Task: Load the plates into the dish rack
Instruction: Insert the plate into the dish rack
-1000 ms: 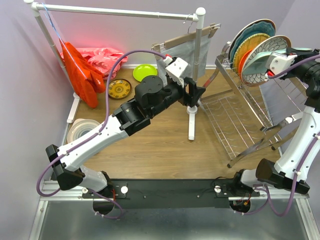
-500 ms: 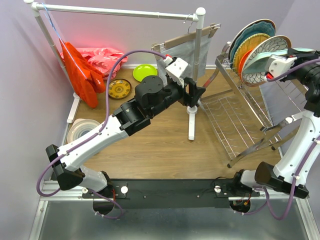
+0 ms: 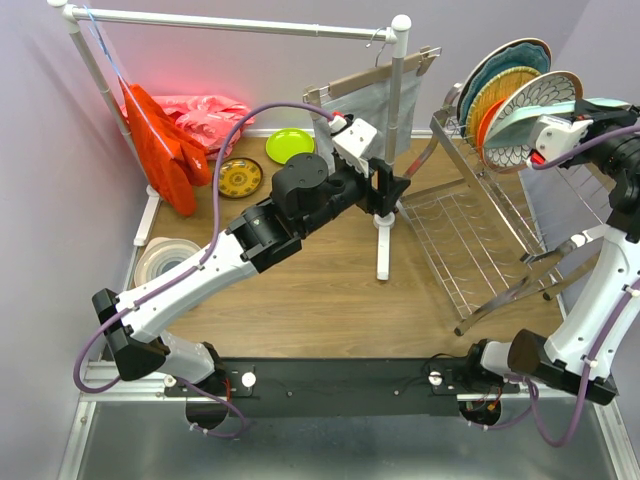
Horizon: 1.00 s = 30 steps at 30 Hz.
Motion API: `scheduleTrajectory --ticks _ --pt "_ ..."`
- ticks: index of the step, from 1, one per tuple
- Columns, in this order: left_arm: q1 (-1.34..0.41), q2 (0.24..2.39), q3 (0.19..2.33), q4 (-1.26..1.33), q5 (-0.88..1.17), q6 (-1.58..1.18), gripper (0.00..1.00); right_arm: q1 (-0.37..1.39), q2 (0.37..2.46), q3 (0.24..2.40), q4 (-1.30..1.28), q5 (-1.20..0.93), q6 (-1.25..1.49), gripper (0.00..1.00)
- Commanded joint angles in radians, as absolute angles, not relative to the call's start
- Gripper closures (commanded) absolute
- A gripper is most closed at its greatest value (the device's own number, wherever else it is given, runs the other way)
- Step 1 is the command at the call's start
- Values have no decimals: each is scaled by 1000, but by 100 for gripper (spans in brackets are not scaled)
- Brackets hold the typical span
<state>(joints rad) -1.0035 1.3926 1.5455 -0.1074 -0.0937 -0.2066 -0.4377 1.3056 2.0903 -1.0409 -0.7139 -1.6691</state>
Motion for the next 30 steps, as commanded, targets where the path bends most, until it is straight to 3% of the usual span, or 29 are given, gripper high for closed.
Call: scheduleTrajectory --ticks 1,30 --pt "-1003 1359 1529 -103 -80 -209 29 -434 1264 2102 -920 -709 -1684 97" --pt "-1003 1371 1543 -103 -66 -181 29 -434 1164 2002 -927 -632 -1743 98"
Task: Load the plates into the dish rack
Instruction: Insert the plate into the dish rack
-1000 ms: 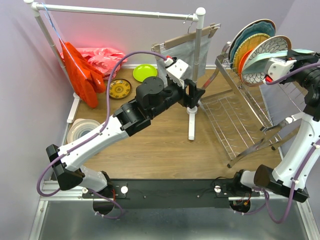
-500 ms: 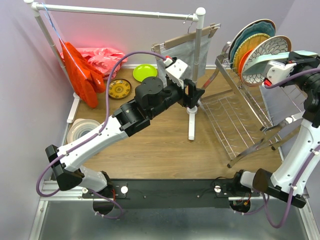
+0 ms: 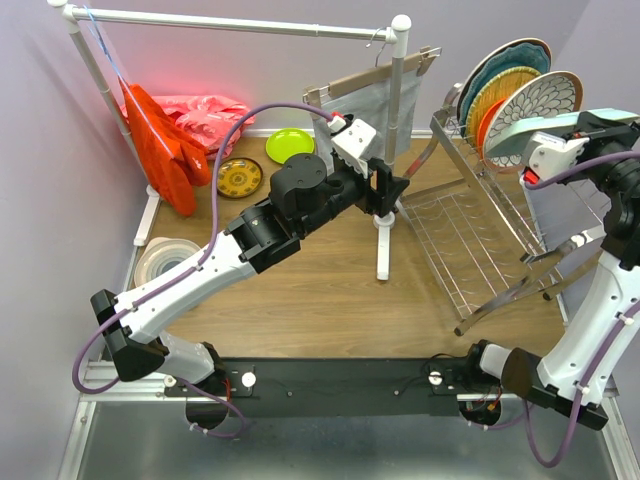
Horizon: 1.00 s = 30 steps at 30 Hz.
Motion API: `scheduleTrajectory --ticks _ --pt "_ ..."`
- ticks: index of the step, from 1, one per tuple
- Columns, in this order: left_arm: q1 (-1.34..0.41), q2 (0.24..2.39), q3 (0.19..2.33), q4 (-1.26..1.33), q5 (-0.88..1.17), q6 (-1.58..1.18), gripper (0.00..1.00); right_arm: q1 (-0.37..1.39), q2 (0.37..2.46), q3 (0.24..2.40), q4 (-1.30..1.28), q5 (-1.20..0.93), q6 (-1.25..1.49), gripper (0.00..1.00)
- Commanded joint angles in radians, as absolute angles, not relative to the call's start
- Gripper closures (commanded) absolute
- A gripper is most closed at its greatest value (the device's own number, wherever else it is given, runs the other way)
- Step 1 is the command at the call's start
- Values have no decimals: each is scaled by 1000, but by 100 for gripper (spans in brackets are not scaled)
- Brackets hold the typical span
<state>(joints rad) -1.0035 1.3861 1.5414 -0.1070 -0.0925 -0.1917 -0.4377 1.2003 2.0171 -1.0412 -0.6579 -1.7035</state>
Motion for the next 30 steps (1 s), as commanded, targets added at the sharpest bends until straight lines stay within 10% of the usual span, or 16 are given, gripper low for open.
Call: scheduleTrajectory --ticks 1,30 --pt "-1003 1370 1540 -104 -64 -181 29 -434 1161 1996 -928 -629 -1746 98" --pt "-1003 1321 1473 -83 -86 -202 29 -434 1189 1988 -930 -758 -1839 97"
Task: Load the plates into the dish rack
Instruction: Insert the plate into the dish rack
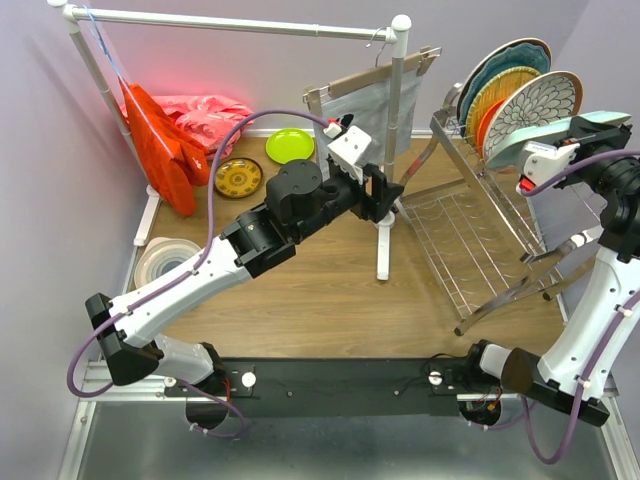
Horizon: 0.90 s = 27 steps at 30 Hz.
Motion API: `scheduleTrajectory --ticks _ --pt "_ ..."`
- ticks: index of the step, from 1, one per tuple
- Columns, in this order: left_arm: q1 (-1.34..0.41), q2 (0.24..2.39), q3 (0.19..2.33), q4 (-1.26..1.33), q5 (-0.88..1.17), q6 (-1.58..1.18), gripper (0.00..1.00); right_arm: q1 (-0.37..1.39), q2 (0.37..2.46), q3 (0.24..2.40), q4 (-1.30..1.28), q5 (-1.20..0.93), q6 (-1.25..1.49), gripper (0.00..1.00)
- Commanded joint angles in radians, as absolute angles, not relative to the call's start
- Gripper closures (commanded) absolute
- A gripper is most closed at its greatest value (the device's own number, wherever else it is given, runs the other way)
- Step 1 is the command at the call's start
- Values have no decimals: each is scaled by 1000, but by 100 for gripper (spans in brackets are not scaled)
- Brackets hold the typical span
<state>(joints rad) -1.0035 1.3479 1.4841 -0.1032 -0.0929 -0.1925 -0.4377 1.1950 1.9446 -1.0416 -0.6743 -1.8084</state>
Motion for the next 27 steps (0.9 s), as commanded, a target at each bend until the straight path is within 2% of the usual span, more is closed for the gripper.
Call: scheduleTrajectory --ticks 1,27 --pt "-1003 1321 1473 -81 -87 -204 29 -434 1190 1987 -930 -762 -1845 97" --pt "-1003 1339 1488 -86 -89 -199 29 -434 1229 1956 -913 -753 -1873 97"
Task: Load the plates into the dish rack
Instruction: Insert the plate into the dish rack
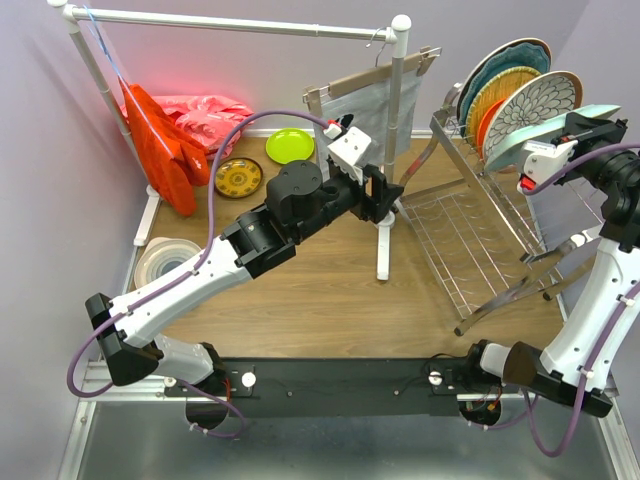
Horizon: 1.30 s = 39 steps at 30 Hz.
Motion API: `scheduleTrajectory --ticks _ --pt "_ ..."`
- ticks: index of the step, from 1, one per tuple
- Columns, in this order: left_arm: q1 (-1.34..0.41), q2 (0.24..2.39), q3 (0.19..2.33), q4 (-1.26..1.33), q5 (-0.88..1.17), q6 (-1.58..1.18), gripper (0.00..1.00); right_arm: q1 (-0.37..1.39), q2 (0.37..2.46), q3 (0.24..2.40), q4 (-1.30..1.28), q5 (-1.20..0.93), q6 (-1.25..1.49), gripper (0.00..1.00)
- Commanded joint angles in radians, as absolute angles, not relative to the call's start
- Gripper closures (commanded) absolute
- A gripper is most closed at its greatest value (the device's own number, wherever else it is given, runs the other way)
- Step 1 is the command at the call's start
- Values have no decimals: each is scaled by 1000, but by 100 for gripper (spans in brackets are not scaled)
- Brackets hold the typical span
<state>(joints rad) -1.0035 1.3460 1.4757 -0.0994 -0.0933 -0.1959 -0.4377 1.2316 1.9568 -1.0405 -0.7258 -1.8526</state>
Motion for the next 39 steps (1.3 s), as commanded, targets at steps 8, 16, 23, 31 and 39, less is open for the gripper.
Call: scheduleTrajectory --ticks 8,16,23,31,39 --pt "-1003 1351 1500 -89 -86 -190 29 -436 1218 1918 -913 -730 -1878 97" --pt "-1003 1359 1503 -91 -83 -189 29 -434 1210 1882 -913 -721 -1887 97" --pt "-1003 1353 1497 -91 -83 -193 29 -434 1195 1896 -913 -730 -1878 97" --pt "-1003 1348 1496 -91 -80 -195 29 -434 1195 1902 -914 -707 -1867 97" --pt "-1003 1333 1488 -94 -81 -204 29 -434 1183 1859 -914 -706 -1879 97"
